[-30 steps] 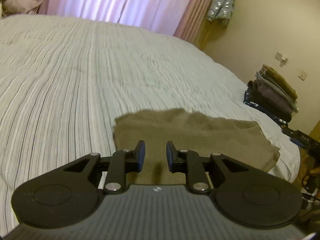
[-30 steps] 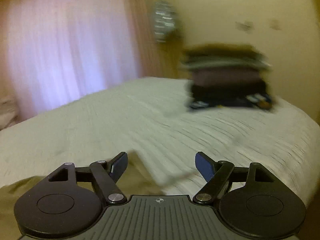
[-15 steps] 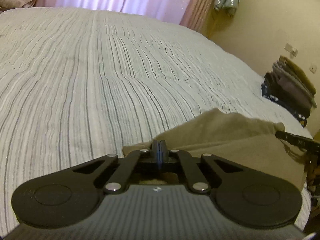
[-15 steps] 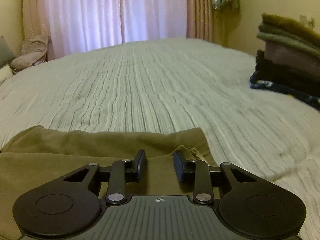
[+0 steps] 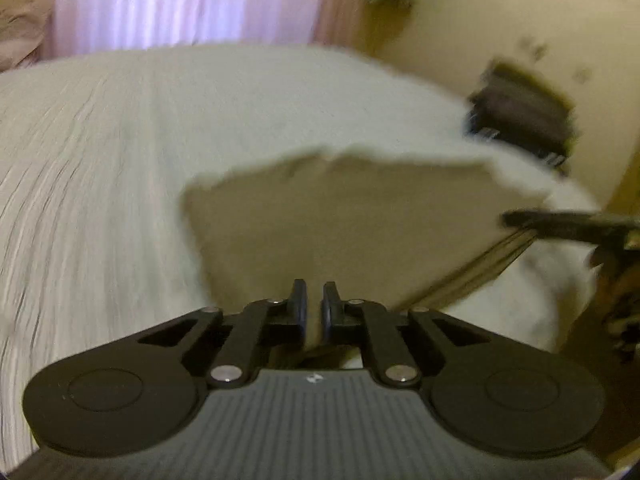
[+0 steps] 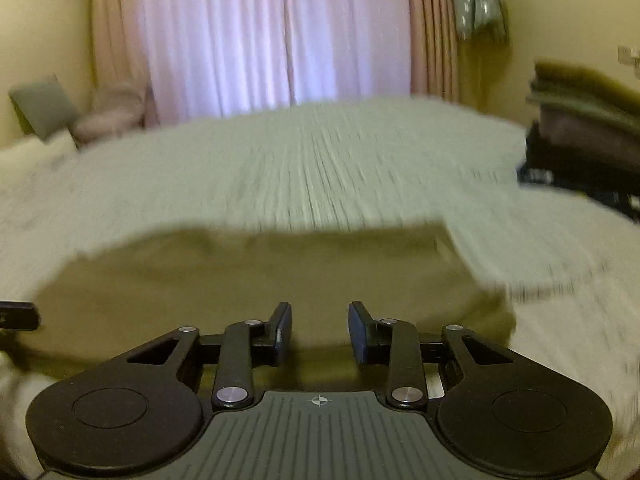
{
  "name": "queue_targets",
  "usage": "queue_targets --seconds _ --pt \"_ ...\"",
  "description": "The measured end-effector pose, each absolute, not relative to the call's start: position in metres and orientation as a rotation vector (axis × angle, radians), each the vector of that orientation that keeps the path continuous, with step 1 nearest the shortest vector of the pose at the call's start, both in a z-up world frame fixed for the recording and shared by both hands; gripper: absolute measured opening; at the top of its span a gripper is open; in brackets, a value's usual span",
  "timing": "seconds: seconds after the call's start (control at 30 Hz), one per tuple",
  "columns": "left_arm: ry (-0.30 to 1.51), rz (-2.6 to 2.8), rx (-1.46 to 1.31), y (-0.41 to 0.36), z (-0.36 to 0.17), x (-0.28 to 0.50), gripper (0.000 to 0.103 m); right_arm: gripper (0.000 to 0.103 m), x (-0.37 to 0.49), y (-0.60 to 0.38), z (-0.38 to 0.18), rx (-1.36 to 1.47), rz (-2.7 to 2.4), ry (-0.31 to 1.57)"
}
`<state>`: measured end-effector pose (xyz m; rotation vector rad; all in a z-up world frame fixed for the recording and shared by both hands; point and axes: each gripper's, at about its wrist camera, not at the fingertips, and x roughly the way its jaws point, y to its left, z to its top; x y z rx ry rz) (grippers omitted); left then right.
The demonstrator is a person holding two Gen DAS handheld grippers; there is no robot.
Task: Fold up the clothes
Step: 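Release the right gripper and grasp the folded bundle edge with the left gripper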
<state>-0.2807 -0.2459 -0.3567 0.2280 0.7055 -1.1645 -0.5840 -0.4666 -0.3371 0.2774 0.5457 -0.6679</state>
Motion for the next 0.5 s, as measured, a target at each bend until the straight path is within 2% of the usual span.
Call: queue_targets --seconds 0.17,0.3,0.4,0.5 --pt "0.721 -1.071 0.205 -0.214 -0.35 -0.266 0.002 0.032 -0.599 -0.469 -0.341 0.214 -0.824 0.595" --pt "0.692 -1.087 0.162 -0.206 -0.333 -0.27 0.003 0.032 -0.608 -0.462 -0.328 0.198 -0.821 0.503" --pt "0.7 -1.131 0.151 -0.221 -0.335 -0.277 0.004 0.032 -0.591 -0.439 -0.325 0.161 -0.69 0.445" --pt "0.754 -1.116 0.175 -0.237 -0.354 -0.279 0.005 0.032 -0.573 -0.428 -0.34 0.144 -0.595 0.49"
